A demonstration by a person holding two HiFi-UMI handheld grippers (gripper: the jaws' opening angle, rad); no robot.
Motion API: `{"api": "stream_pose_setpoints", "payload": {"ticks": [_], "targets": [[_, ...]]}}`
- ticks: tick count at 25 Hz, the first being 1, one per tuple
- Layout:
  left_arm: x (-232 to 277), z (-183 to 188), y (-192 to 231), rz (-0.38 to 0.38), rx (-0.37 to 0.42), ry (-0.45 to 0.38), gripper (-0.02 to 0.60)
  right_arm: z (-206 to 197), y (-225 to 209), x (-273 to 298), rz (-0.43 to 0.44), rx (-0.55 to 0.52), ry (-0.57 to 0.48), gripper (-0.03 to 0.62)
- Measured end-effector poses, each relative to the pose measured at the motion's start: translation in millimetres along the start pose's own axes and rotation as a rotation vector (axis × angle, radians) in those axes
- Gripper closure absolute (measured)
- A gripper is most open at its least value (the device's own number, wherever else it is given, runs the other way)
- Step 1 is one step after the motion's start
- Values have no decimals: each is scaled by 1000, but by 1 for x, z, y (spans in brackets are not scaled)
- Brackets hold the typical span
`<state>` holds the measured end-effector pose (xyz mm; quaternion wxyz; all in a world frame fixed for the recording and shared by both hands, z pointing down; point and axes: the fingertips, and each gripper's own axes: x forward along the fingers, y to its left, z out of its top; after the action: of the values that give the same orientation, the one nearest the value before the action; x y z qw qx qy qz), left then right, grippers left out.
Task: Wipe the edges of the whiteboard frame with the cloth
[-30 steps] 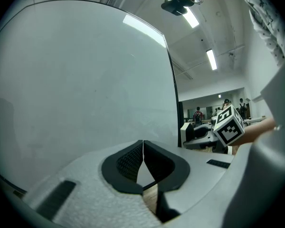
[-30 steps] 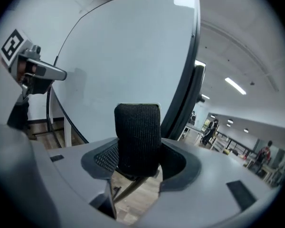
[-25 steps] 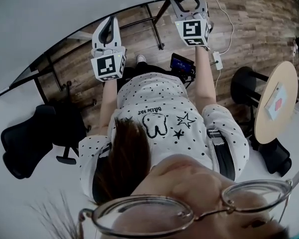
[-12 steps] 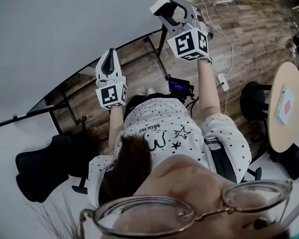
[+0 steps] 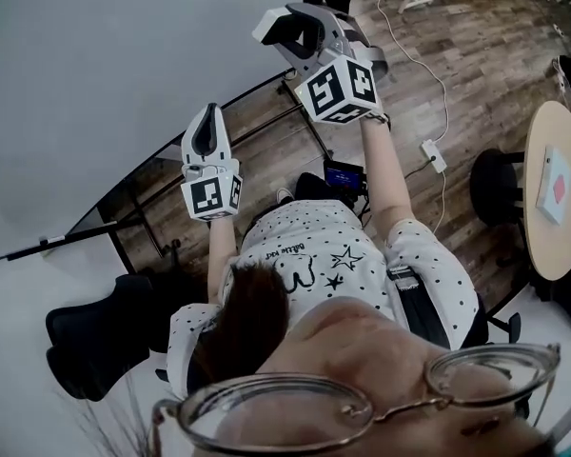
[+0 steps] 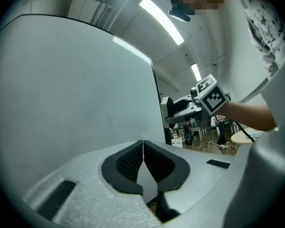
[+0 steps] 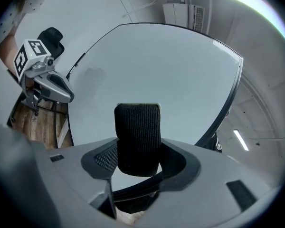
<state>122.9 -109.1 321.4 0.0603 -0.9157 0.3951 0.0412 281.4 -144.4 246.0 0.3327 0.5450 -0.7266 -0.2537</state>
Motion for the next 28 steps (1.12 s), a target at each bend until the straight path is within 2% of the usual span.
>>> {"api": "stream_pose_setpoints", "payload": {"ticks": [5, 11, 17, 22, 28], "targets": [[11, 2, -21, 46, 13, -6, 561, -9, -5, -2, 36, -3, -47, 355], [33, 13, -61, 168, 6, -32, 561, -25, -17, -20, 120, -1, -118, 355], [36, 11, -102, 250, -10, -36, 561, -37, -23, -28, 193, -47, -147, 356], [35, 19, -108, 291, -8, -47, 561, -13, -48, -25, 158, -102, -169, 356], [40, 37, -106, 263, 7, -75, 561, 33, -91, -13, 36, -163, -139, 356]]}}
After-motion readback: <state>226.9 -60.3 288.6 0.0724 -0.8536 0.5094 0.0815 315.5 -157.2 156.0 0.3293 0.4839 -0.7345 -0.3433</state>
